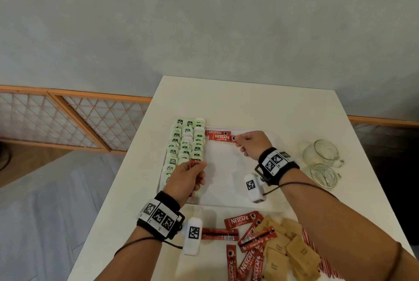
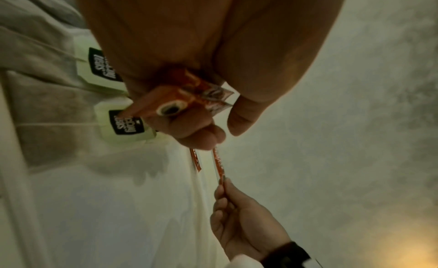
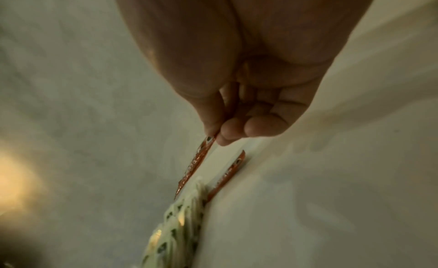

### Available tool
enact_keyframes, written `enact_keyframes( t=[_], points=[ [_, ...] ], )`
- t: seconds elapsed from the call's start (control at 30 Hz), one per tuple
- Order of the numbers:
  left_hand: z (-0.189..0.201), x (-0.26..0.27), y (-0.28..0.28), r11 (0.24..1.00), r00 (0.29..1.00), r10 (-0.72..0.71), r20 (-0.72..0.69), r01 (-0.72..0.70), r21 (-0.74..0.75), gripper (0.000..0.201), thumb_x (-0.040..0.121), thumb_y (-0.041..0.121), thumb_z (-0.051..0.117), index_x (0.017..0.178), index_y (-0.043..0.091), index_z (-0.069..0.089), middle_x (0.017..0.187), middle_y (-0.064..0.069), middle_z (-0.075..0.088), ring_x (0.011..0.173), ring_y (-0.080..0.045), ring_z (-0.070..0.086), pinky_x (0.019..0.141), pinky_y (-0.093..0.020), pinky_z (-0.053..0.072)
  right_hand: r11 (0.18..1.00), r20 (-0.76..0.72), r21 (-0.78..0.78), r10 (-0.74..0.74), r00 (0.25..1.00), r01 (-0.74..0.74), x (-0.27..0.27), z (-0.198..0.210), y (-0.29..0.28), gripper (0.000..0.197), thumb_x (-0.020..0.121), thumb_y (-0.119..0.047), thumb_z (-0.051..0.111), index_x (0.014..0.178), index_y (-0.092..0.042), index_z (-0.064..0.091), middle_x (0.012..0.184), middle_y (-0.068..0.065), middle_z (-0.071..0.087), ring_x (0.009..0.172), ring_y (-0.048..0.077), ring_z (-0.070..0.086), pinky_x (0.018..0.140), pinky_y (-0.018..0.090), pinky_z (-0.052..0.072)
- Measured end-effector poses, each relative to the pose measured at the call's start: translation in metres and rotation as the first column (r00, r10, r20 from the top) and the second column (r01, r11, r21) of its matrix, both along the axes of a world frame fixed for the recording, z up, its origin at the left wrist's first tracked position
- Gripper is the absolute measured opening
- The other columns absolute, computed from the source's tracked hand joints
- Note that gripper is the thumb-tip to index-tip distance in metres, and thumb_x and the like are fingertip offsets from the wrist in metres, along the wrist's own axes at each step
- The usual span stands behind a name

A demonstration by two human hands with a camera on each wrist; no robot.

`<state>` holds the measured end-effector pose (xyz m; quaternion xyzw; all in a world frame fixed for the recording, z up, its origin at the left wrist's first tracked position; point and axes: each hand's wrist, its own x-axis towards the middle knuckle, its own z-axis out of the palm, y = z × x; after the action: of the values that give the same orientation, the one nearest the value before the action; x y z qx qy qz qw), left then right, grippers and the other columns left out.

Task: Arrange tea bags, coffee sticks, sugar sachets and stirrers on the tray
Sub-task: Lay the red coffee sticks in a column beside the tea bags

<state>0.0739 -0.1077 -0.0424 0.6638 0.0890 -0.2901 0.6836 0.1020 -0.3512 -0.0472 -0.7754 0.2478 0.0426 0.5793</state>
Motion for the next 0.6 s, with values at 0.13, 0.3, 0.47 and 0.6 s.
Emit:
enact_keyframes(
  t=[0.13,0.3,0.47,0.6],
  points=[
    [0.0,0.0,0.0,1.0,1.0,-0.001,-0.025,0.0,-0.026,0.022,0.091,-0.002,0.055,0.109,0.003,0.066,0.08,-0.007,0.068,0.064,-0.017,0.061,0.053,-0.025,0.039,1.0,-0.136,-0.013,-0.007,0.991,0.005,0.02,-0.022,0.002,0.023,0.094,-0.018,0.069,0.084,0.002,0.075,0.077,0.015,0.069,0.061,0.021,0.056,0.063,0.031,0.052],
    [-0.002,0.001,0.001,0.999,0.999,-0.018,-0.036,0.017,-0.029,0.032,0.09,-0.009,0.046,0.113,0.002,0.065,0.084,-0.008,0.069,0.069,-0.018,0.063,0.055,-0.025,0.041,0.998,-0.195,-0.041,-0.063,0.979,0.056,0.038,-0.029,0.009,0.022,0.091,-0.018,0.073,0.075,-0.002,0.072,0.071,0.01,0.069,0.054,0.017,0.059,0.05,0.025,0.052],
    [-0.004,0.001,0.001,0.999,0.999,-0.023,-0.038,0.022,-0.028,0.034,0.089,-0.01,0.045,0.114,0.001,0.064,0.083,-0.007,0.07,0.069,-0.017,0.063,0.056,-0.025,0.04,0.992,-0.202,-0.055,-0.123,0.972,0.115,0.048,-0.033,0.014,0.023,0.091,-0.016,0.073,0.074,-0.002,0.071,0.07,0.013,0.072,0.055,0.02,0.064,0.054,0.029,0.056],
    [-0.005,0.0,0.0,0.999,0.999,-0.027,-0.04,0.026,-0.018,0.037,0.087,-0.012,0.044,0.116,0.001,0.064,0.083,-0.007,0.07,0.071,-0.018,0.063,0.056,-0.024,0.042,0.989,-0.207,-0.069,-0.14,0.968,0.128,0.051,-0.034,0.015,0.025,0.089,-0.016,0.074,0.069,-0.001,0.071,0.063,0.012,0.071,0.054,0.023,0.066,0.06,0.033,0.06]
  ],
)
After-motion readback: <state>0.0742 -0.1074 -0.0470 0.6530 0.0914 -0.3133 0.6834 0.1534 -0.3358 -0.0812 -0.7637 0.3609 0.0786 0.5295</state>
